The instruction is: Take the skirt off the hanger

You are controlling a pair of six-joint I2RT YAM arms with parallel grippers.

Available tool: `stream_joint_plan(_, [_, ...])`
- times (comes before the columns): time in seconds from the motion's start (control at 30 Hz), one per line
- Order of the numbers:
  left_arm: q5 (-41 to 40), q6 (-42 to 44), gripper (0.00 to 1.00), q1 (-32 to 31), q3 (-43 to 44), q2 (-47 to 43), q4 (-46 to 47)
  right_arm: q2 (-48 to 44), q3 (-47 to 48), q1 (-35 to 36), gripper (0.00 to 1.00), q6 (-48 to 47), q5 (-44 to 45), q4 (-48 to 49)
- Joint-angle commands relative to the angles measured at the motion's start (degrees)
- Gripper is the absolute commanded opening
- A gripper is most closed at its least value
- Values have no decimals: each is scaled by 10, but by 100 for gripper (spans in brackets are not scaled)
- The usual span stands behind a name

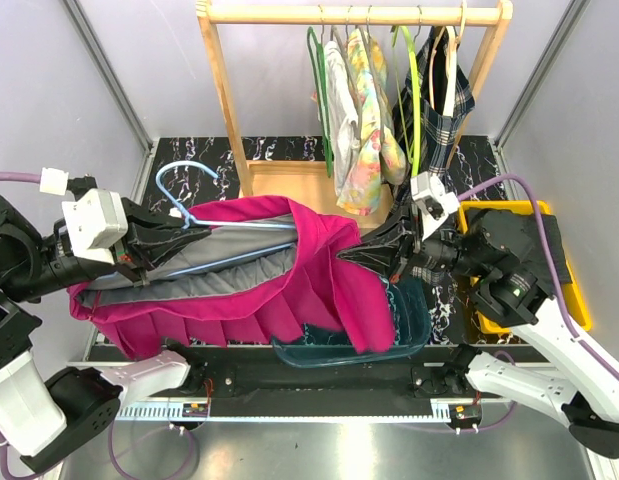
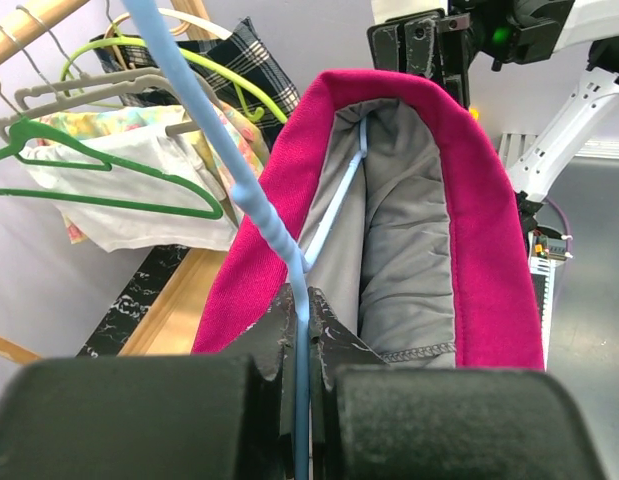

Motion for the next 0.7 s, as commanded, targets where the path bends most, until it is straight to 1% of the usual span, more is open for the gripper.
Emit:
stream_joint_plan(0.0, [-30, -8, 2, -2, 8, -8, 108, -26, 27, 0, 0, -37, 37, -13])
stream_joint_plan(0.13, [-55, 3, 1, -2, -3, -22, 112, -76, 28, 0, 0, -70, 138, -30])
stream_joint_plan(0.17, [-60, 4, 1, -1, -4, -28, 112, -83, 29, 0, 0, -86, 180, -36])
stream_joint_plan(0.23, [-74, 9, 1, -1, -6, -32, 112, -100, 36, 0, 0, -101, 226, -55])
stream_joint_plan(0.27, [-84, 10, 1, -1, -6, -36, 112, -106, 37, 0, 0, -115, 269, -59])
stream_joint_plan(0.33, [-94, 14, 1, -1, -9, -41, 112, -119, 42, 0, 0, -127, 312, -65])
stream_joint_plan(0.37, [-105, 16, 0, -1, -11, -46, 111, -123, 42, 0, 0, -135, 352, -66])
stream_joint_plan(0.43, [-114, 20, 0, -2, -17, -51, 112, -133, 40, 0, 0, -136, 392, -66])
stream_joint_plan(0.5, [-129, 22, 0, -2, -23, -59, 111, -141, 36, 0, 0, -158, 438, -66])
stream_joint_plan(0.63, [-146, 36, 0, -2, -27, -68, 110, -159, 7, 0, 0, -174, 521, -67])
stream_joint_plan(0.67, [-155, 38, 0, -2, -27, -71, 110, -164, -1, 0, 0, -182, 555, -67])
